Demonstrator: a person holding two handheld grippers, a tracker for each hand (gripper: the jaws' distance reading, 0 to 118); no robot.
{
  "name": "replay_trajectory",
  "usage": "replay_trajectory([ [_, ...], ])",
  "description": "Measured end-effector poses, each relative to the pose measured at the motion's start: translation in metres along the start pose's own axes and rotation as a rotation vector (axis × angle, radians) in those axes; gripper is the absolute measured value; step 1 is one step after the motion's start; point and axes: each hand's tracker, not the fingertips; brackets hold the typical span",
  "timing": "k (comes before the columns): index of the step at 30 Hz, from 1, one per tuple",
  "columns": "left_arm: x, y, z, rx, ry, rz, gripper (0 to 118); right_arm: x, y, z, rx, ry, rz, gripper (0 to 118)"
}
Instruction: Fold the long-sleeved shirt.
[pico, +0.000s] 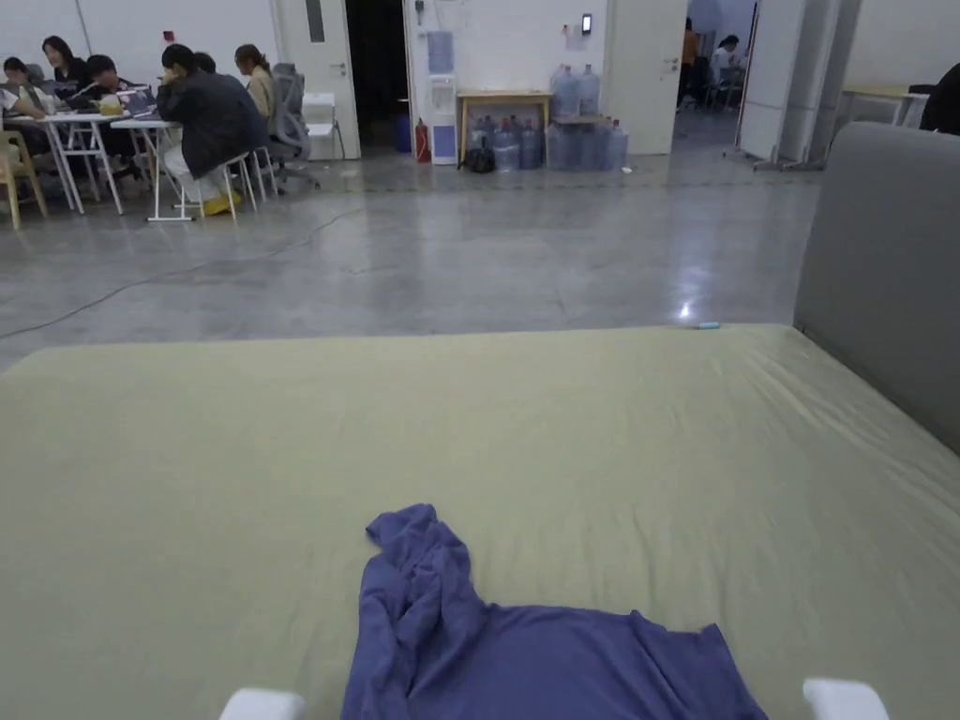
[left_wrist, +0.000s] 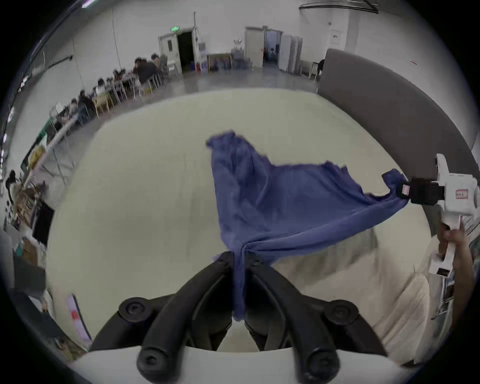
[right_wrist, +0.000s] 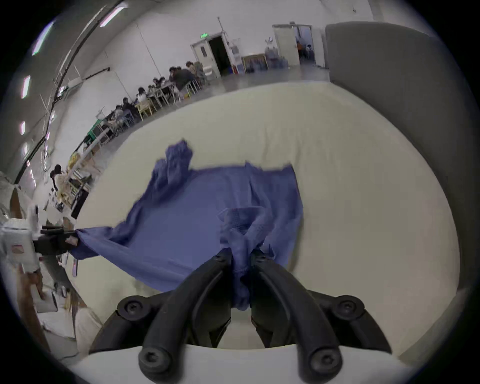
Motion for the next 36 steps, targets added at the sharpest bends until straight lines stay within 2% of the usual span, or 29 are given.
replay_trajectory([
  [2, 0.004, -0.033, 0.005, -0.036, -0.003, 0.004, 3, -0.001, -0.034, 0.008, -0.049, 0.006, -0.002, 13],
  [6, 0.009, -0.093, 0.010, -0.156, -0.028, 0.031, 3, 0.014, -0.082, 0.016, -0.158, 0.022, -0.141, 13],
  [9, 0.014, -0.125, 0.008, -0.200, -0.032, 0.024, 3, 0.019, -0.101, 0.017, -0.189, 0.004, -0.137, 13],
  [12, 0.017, -0.140, 0.002, -0.230, -0.039, 0.053, 3, 0.023, -0.113, 0.018, -0.243, -0.009, -0.193, 13],
  [17, 0.025, -0.150, -0.027, -0.289, -0.006, 0.037, 3, 0.025, -0.127, -0.003, -0.349, -0.065, -0.182, 13],
  [22, 0.030, -0.161, -0.059, -0.339, 0.026, 0.046, 3, 0.026, -0.133, -0.019, -0.345, -0.081, -0.185, 13],
  [24, 0.030, -0.160, -0.055, -0.337, 0.025, 0.061, 3, 0.025, -0.132, -0.017, -0.346, -0.086, -0.193, 19],
  [25, 0.028, -0.160, -0.053, -0.334, 0.021, 0.069, 9, 0.027, -0.129, -0.016, -0.347, -0.083, -0.194, 34],
  [26, 0.027, -0.159, -0.050, -0.331, 0.016, 0.080, 28, 0.030, -0.125, -0.013, -0.354, -0.060, -0.210, 55],
  [27, 0.025, -0.158, -0.040, -0.319, 0.021, 0.087, 78, 0.033, -0.121, -0.007, -0.357, -0.021, -0.255, 88],
  [28, 0.023, -0.157, -0.027, -0.300, 0.044, 0.092, 118, 0.033, -0.114, 0.004, -0.358, -0.024, -0.283, 118],
  [29, 0.019, -0.155, -0.015, -0.291, 0.038, 0.100, 118, 0.032, -0.108, 0.016, -0.344, -0.044, -0.285, 118],
  [30, 0.017, -0.155, 0.005, -0.104, -0.055, 0.137, 118, 0.031, -0.101, 0.039, -0.250, -0.018, -0.282, 118],
  [32, 0.008, -0.159, 0.035, -0.093, -0.093, 0.213, 118, 0.028, -0.090, 0.070, -0.129, 0.022, -0.255, 116],
  [36, 0.011, -0.152, 0.047, -0.093, -0.098, 0.234, 118, 0.013, -0.079, 0.109, -0.090, 0.021, -0.247, 118],
])
